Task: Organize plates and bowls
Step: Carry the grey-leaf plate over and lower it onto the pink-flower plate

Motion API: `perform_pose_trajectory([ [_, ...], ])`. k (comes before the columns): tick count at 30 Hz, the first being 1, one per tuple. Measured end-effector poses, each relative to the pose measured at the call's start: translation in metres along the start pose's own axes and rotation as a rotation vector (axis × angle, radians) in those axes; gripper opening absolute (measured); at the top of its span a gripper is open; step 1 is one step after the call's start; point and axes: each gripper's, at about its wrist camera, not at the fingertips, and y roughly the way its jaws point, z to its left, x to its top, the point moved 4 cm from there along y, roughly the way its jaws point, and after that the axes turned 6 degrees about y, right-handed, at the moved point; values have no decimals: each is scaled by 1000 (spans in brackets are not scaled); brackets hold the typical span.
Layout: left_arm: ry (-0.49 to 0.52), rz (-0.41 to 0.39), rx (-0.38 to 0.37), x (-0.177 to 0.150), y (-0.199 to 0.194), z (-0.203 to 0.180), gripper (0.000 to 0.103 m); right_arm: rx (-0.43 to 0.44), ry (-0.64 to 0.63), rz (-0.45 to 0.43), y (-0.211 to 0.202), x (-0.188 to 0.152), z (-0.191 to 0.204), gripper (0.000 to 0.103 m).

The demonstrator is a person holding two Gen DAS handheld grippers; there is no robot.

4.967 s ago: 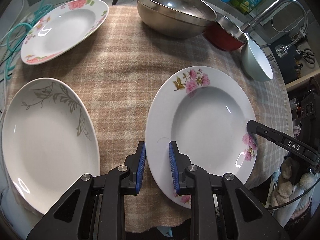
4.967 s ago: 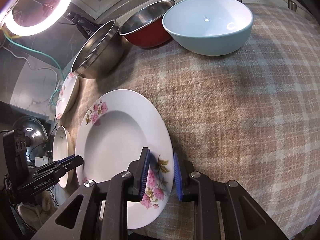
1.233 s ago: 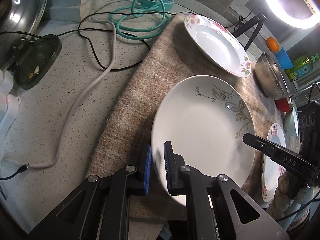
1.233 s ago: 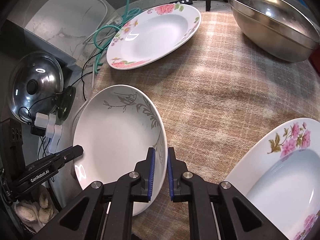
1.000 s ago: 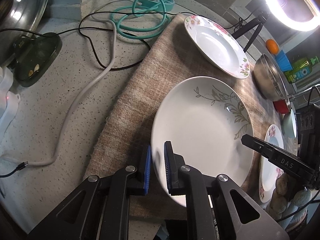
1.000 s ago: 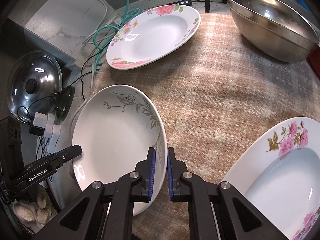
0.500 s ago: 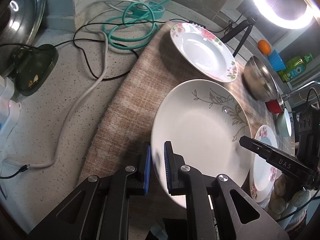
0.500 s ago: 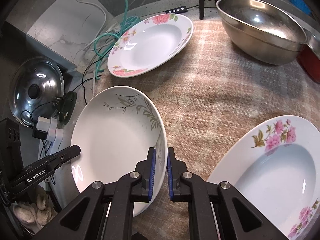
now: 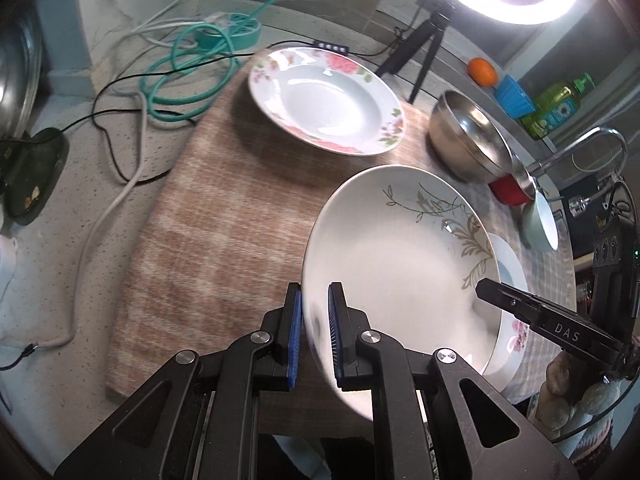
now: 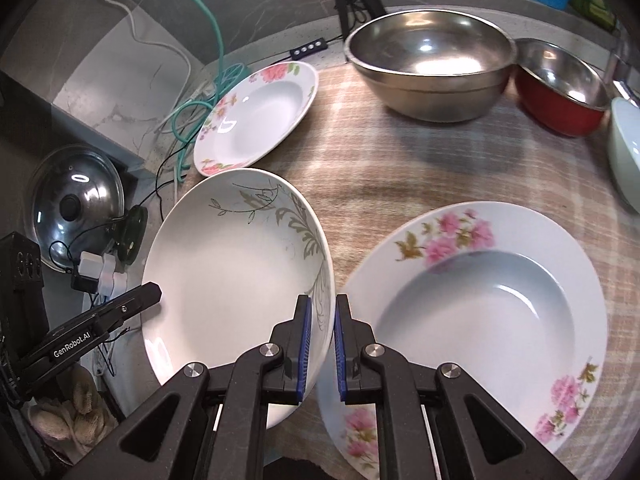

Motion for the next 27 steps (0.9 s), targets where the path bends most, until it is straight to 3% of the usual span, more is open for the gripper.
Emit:
perform_pose_trajectory([
  [27, 183, 89, -102, -12, 47, -118, 11, -128, 170, -58, -60, -30, -122, 10],
])
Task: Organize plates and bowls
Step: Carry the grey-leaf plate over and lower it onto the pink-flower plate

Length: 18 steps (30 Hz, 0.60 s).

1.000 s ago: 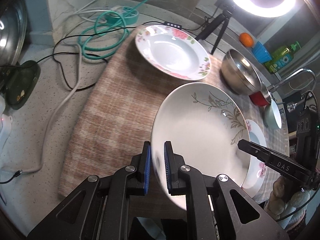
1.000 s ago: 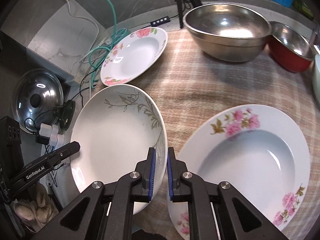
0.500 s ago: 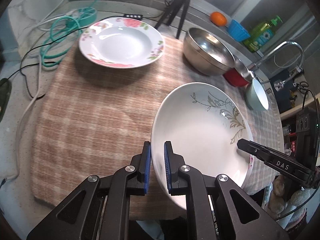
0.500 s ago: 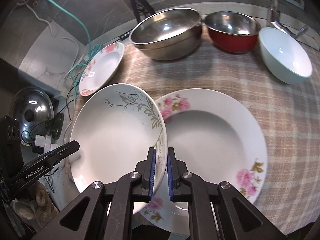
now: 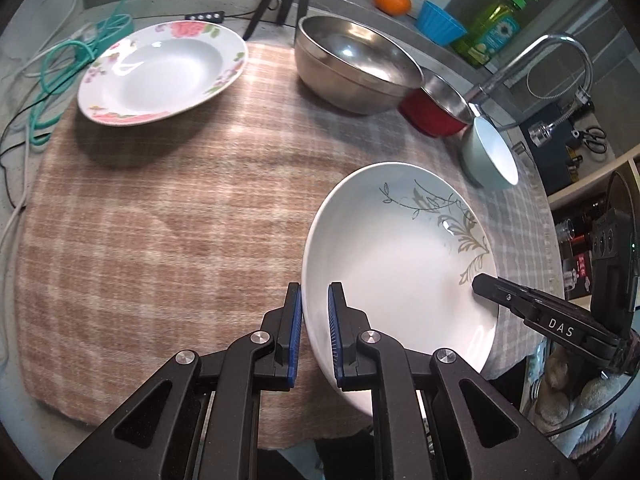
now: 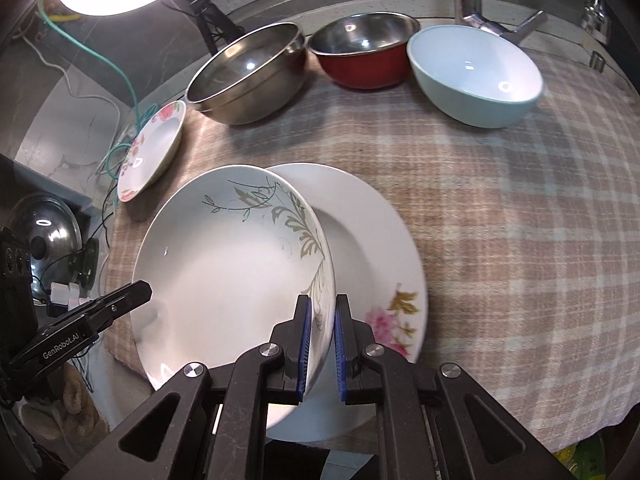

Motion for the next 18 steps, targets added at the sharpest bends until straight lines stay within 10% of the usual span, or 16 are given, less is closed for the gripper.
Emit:
perform_pose_trajectory([
  [18, 41, 46, 18, -1, 20, -20, 11, -38, 13, -3, 0, 0, -27, 10],
])
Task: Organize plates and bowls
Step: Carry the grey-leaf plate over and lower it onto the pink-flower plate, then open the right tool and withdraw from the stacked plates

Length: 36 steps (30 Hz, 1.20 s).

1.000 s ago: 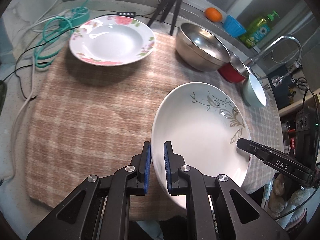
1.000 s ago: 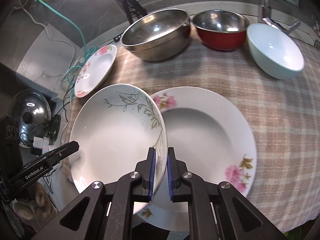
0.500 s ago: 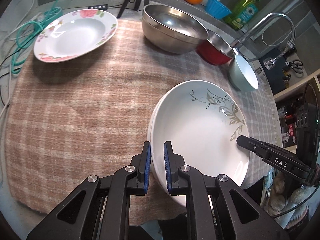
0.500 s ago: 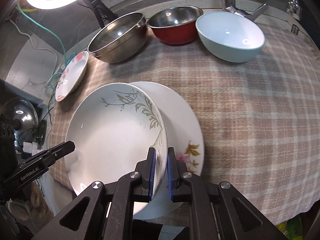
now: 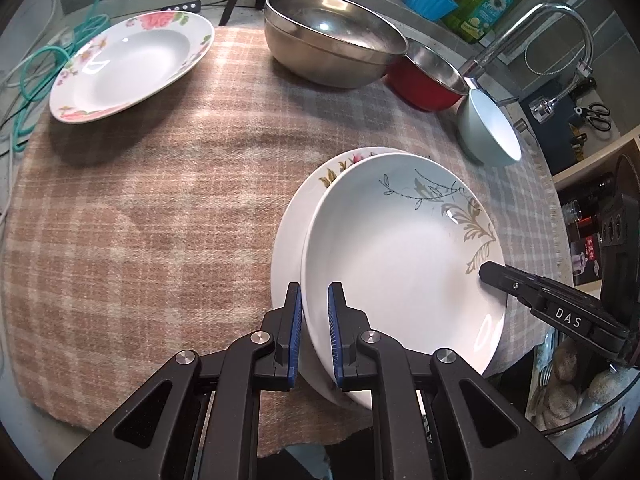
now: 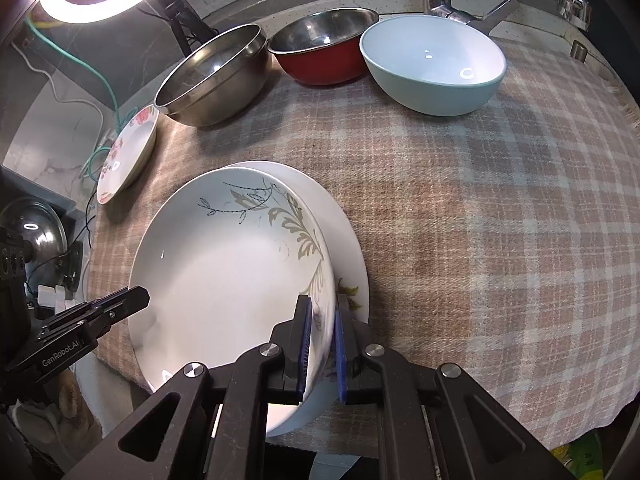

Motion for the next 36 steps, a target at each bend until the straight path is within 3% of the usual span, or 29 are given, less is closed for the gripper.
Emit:
perform_pose_trajectory([
  [25, 14, 11, 8, 3, 5, 1, 11, -20, -22, -11, 4, 5, 2, 10],
  [36, 21, 10, 2, 3, 2, 3, 12, -24, 3, -19, 2, 6, 1, 18],
])
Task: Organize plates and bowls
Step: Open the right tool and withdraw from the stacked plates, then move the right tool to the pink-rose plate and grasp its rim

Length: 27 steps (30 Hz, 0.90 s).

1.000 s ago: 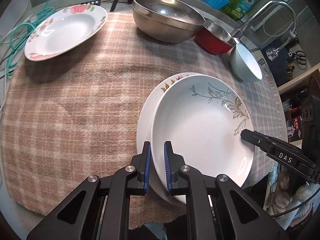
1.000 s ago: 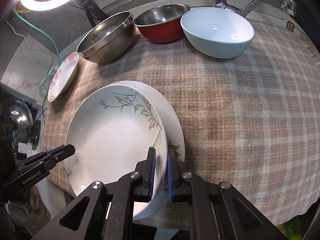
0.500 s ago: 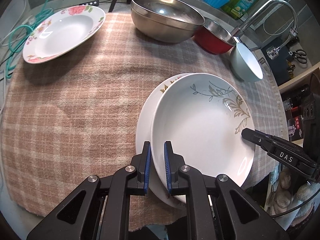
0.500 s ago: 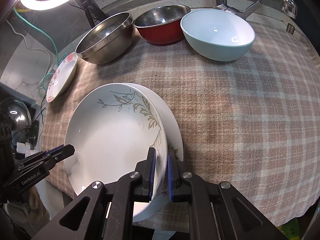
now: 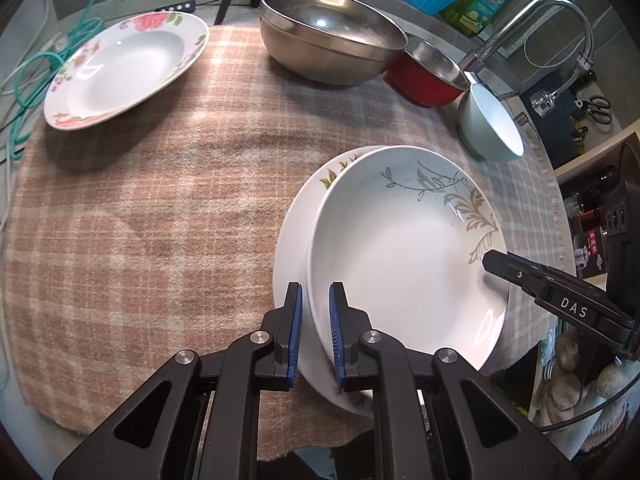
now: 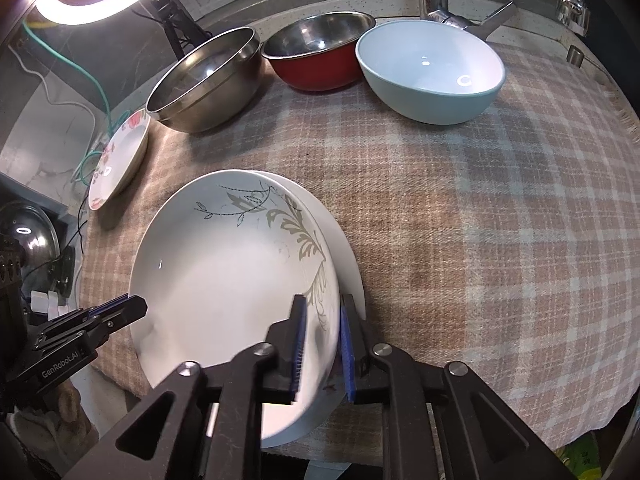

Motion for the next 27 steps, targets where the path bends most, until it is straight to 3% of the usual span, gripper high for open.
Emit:
perform_pose_trajectory([
  [14, -26, -44, -8, 6, -20, 26, 12, -5, 15, -109, -28, 13, 15, 23],
  [27, -91, -98, 59, 18, -43, 101, 12, 72, -41, -115, -19, 27, 86, 23],
])
